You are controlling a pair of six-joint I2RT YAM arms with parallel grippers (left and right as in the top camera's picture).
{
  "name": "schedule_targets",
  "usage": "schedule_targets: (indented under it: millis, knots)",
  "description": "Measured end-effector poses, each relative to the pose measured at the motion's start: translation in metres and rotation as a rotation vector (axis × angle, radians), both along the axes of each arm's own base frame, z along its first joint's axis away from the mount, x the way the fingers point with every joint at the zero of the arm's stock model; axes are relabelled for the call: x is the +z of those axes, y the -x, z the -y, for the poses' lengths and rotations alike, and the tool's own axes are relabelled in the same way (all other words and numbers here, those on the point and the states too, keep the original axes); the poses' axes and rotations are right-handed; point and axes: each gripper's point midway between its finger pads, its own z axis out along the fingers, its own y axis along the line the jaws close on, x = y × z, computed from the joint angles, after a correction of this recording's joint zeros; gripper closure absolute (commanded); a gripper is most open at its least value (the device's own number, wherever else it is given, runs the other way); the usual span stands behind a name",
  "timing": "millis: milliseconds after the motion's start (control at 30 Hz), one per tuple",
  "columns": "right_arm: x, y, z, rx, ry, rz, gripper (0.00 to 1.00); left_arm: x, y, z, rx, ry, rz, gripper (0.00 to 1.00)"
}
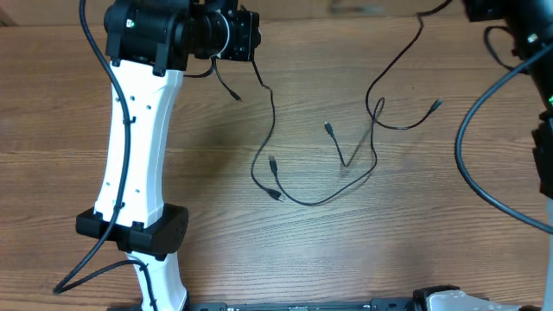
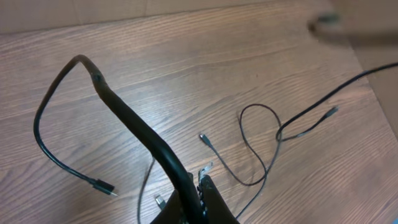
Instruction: Untangle cables
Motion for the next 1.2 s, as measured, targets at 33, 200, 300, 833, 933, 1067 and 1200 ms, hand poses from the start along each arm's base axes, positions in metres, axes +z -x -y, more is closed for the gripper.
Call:
schedule_targets:
  millis: [33, 200, 300, 833, 933, 1067, 1200]
  knots:
    - [-0.001, 0.0, 0.006, -0.036, -0.002, -0.007, 0.96, -0.001, 0.001, 0.0, -0.002, -0.003, -0.003, 0.96]
    - [-0.033, -0.009, 0.065, -0.357, 0.024, -0.13, 0.96, -0.007, 0.005, -0.005, -0.004, -0.036, -0.021, 0.96]
    - [-0.061, -0.012, 0.11, -0.578, 0.036, -0.232, 0.96, -0.008, 0.005, -0.007, 0.0, -0.048, -0.023, 0.96]
    - [-0.199, 0.059, 0.321, -1.404, -0.288, -0.636, 0.33, -0.013, 0.013, -0.005, -0.007, -0.065, -0.052, 0.96]
    - [-0.219, 0.052, 0.332, -1.338, -0.379, -0.686, 0.04, -0.013, 0.013, -0.004, -0.012, -0.065, -0.052, 0.96]
    - [-0.256, 0.025, 0.312, -1.042, -0.393, -0.874, 0.0, -0.013, 0.013, -0.004, -0.012, -0.065, -0.052, 0.96]
    - [-0.297, 0.03, 0.263, -0.8, -0.383, -1.133, 0.0, -0.013, 0.013, -0.004, -0.011, -0.066, -0.053, 0.96]
